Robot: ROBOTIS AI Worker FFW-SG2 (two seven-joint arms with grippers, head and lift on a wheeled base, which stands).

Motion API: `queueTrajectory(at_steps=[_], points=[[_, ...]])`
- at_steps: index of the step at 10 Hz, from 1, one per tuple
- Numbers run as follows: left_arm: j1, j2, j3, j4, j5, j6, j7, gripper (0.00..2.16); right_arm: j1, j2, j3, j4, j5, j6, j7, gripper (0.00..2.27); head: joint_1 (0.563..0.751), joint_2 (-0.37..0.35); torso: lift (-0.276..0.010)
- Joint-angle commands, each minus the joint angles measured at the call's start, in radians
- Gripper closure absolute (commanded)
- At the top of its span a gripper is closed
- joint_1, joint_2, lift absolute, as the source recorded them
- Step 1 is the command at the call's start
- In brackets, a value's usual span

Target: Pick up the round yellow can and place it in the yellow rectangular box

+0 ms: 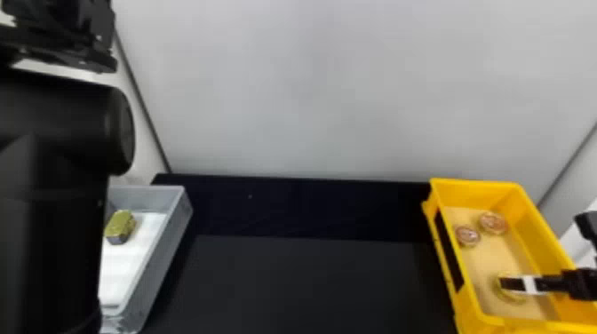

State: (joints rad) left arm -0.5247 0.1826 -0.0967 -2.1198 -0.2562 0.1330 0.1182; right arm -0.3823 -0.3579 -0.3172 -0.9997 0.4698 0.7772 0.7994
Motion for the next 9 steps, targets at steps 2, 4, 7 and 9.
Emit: queueTrajectory(at_steps=[2, 4, 7, 9], points=[[0.000, 0.002, 0.000, 0.000, -0.001, -0.001, 0.000, 0.27, -0.004, 0.002, 0.009, -0.010, -0.014, -0.013, -0.006, 0.02, 0.663, 0.054, -0.010], [0.000, 0.003, 0.002, 0.000, -0.001, -0.001, 0.000, 0.27, -0.004, 0.002, 0.015, -0.017, -0.022, -0.018, -0.014, 0.02, 0.663, 0.054, -0.010], [0.000, 0.003, 0.002, 0.000, -0.001, -0.001, -0.002, 0.27, 0.002, -0.001, 0.021, -0.073, -0.026, -0.010, -0.009, 0.04, 0.663, 0.054, -0.010], [0.002, 0.003, 0.003, 0.000, -0.001, 0.001, -0.003, 0.27, 0.008, -0.016, 0.021, -0.235, -0.002, 0.016, -0.009, 0.05, 0.663, 0.054, -0.010]])
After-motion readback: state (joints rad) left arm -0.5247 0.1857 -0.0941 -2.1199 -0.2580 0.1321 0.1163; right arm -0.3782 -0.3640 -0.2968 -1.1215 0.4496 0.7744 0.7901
